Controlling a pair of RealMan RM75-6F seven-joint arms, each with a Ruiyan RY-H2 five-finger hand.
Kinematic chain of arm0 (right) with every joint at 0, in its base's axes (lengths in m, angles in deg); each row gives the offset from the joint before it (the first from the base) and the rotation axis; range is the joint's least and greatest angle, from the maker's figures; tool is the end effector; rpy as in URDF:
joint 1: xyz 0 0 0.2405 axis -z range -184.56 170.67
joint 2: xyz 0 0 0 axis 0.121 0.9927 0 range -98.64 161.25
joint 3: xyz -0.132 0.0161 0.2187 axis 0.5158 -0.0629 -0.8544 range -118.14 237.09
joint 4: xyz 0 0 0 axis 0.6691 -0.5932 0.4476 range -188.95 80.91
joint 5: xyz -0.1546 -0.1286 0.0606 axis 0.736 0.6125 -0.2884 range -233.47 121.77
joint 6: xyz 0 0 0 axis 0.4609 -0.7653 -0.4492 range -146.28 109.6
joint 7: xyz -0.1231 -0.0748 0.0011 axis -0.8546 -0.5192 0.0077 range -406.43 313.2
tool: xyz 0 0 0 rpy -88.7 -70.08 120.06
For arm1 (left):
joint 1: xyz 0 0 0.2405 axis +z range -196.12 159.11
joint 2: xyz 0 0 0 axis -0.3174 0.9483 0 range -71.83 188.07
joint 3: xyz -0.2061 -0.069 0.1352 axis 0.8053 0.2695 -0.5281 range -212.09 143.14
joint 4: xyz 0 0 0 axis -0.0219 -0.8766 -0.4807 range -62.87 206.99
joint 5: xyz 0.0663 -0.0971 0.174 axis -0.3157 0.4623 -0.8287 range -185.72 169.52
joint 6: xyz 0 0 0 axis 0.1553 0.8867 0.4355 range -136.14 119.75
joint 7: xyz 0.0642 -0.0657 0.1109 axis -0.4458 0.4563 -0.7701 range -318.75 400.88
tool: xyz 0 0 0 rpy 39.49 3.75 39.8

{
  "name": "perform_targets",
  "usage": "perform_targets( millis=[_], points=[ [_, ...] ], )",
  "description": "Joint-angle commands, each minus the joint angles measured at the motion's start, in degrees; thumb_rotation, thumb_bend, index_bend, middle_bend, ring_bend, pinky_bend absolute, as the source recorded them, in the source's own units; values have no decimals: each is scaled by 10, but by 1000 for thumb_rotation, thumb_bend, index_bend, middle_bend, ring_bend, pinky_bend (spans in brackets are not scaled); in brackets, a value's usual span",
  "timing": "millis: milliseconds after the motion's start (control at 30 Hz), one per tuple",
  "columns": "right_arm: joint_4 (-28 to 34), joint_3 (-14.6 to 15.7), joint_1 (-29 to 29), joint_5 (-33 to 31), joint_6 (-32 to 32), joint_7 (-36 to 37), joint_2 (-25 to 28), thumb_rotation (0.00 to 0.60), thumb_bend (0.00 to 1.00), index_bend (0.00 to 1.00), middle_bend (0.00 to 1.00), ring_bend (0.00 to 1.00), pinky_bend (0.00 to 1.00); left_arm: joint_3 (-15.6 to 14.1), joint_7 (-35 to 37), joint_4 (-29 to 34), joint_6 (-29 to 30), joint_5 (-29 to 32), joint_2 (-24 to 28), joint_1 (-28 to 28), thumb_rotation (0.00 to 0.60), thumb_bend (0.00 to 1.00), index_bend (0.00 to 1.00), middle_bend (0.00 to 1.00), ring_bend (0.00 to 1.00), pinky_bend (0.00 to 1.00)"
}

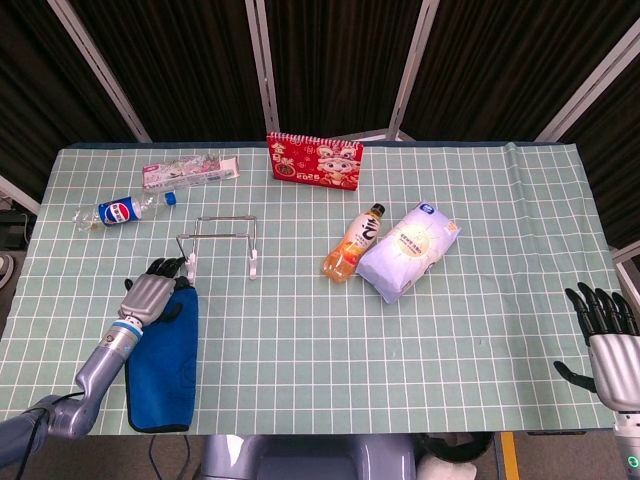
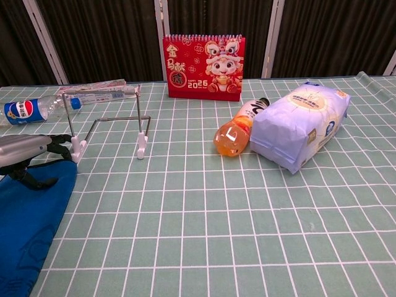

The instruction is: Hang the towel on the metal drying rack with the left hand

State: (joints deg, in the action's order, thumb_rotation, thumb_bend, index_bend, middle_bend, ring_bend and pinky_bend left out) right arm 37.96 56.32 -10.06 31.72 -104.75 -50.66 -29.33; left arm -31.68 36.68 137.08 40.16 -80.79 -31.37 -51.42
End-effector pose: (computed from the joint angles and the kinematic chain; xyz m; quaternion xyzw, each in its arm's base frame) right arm -0.3163 -0.1729 0.1815 0.6152 -0.3401 0.3533 0.6173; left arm -0.2868 0.3232 -0.0140 -0.7441 -0.4251 -0.2518 0.4497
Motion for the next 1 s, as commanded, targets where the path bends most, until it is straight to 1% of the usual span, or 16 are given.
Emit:
perform_targets(
  millis=[33,133,200,267,567,833,1000],
  points=[
    [0,0,0,0,0,0,0,600,0,47,0,0,0,0,0,1,-1,1,1,0,600,484,387,0,0,0],
    [0,0,0,0,0,-1,0,600,0,50,0,0,0,0,2,4,1,0,4,1,600,483,495,0,0,0],
    [1,0,0,1,0,-1,0,600,0,53,0,0,0,1,3,7,4,0,7,3,600,483,586,0,0,0],
    [1,1,0,2,0,-1,0,600,0,55,0,0,0,1,1,11,9,0,11,5,600,484,623,0,0,0],
    [3,2,1,7,-4,1,1,600,0,61,0,0,0,-6,-17,51,38,-8,35,21,600,484,672,0,0,0],
    [4,3,3,11,-10,4,4,600,0,68,0,0,0,-11,-35,89,66,-22,55,31,600,484,688,0,0,0],
    [5,4,4,14,-12,8,5,600,0,71,0,0,0,-18,-47,120,94,-41,72,41,600,482,738,0,0,0]
  ],
)
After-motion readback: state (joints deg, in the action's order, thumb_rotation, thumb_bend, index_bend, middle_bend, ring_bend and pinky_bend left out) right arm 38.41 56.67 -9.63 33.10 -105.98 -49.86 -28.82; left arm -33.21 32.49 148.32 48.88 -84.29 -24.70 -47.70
